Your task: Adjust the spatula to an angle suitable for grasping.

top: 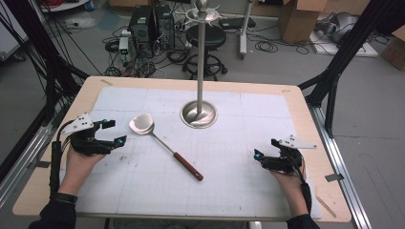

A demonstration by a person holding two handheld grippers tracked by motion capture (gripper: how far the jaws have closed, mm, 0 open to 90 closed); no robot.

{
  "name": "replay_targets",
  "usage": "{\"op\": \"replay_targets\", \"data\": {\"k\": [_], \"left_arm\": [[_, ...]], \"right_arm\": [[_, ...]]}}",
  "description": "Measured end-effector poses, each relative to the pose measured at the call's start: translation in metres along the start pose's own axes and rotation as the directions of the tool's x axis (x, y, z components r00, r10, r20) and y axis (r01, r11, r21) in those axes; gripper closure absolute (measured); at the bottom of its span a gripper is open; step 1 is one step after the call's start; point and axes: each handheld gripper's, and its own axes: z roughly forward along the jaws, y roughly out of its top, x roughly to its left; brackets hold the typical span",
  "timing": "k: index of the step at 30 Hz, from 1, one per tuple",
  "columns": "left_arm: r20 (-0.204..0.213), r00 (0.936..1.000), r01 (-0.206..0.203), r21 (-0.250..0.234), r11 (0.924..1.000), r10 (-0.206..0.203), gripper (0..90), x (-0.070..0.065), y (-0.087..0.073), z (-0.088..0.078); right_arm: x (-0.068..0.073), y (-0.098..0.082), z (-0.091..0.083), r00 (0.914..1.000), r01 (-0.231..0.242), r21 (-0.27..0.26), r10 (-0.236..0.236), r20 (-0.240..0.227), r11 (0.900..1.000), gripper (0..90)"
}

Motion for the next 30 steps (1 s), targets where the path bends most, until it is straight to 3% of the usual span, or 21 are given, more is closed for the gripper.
{"op": "replay_targets", "data": {"k": [8,25,30], "left_arm": [[0.003,1.0000,-0.003,-0.011,0.9999,0.003,18.4,-0.0005,0.0010,-0.0019],[0.055,0.9984,-0.012,-0.040,0.9991,0.014,18.3,-0.0051,0.0030,0.0005],[0.072,0.9967,-0.035,-0.037,0.9987,0.038,18.2,-0.0087,0.0058,0.0039]], "right_arm": [[-0.0006,0.0000,0.0005,1.0000,-0.006,0.000,0.006,0.000,1.000,14.7],[-0.0007,-0.0002,0.0015,1.0000,-0.009,0.005,0.009,0.001,1.000,14.7],[-0.0012,-0.0003,0.0016,1.0000,-0.009,0.005,0.009,0.004,1.000,14.7]]}}
